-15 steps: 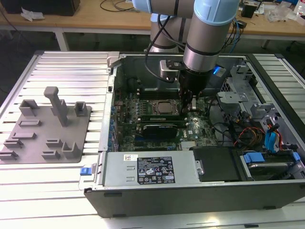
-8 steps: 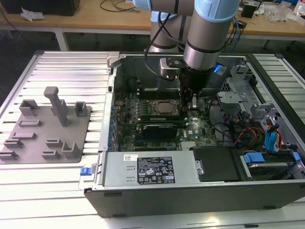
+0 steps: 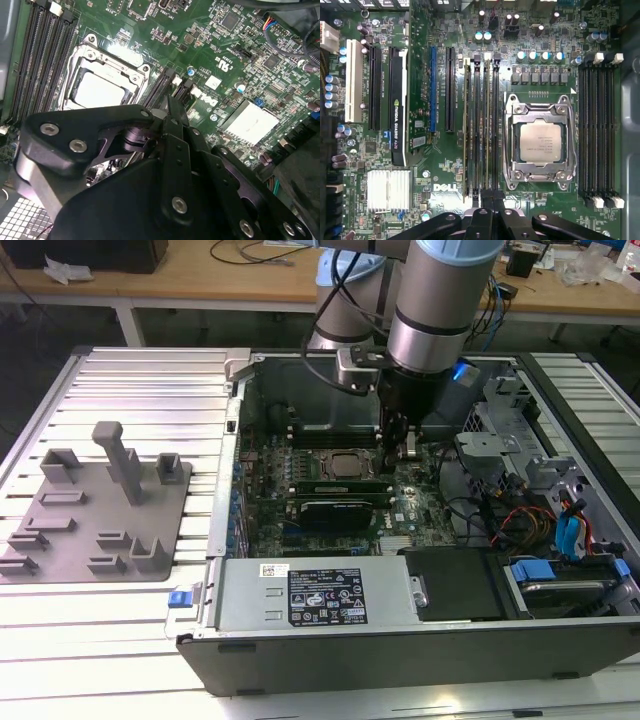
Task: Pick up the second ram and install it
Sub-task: 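Press down the second ram until it locks into place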
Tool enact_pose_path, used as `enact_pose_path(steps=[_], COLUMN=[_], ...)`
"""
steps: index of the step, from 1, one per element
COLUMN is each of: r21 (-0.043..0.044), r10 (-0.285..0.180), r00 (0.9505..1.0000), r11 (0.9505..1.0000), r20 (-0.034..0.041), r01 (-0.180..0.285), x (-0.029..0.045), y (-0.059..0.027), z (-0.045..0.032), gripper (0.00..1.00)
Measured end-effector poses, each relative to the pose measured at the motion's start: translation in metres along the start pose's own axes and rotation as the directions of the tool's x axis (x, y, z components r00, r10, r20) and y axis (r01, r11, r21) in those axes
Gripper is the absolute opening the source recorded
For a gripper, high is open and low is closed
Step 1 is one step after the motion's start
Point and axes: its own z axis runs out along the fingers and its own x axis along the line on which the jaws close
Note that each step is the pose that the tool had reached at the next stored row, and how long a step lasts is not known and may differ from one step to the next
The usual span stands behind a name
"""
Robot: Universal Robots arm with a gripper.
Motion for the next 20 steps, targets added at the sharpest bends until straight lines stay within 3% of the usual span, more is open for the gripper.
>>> enact_pose_path(steps=[7, 10, 20], r21=[0.0001, 0.001, 0.0027], r10=[0.0, 0.0, 0.0], r00=[1.0, 1.0, 1.0], r11=[1.0, 1.0, 1.0], r20=[0.0001, 0.0001, 0.0001], r01=[0.0, 0.0, 0.0], x=[-0.0002, -0.0006, -0.0009], y=[0.0125, 0.0302, 0.0595], z=[0.0004, 0.0009, 0.0018], gripper=[0.08, 0.08, 0.08])
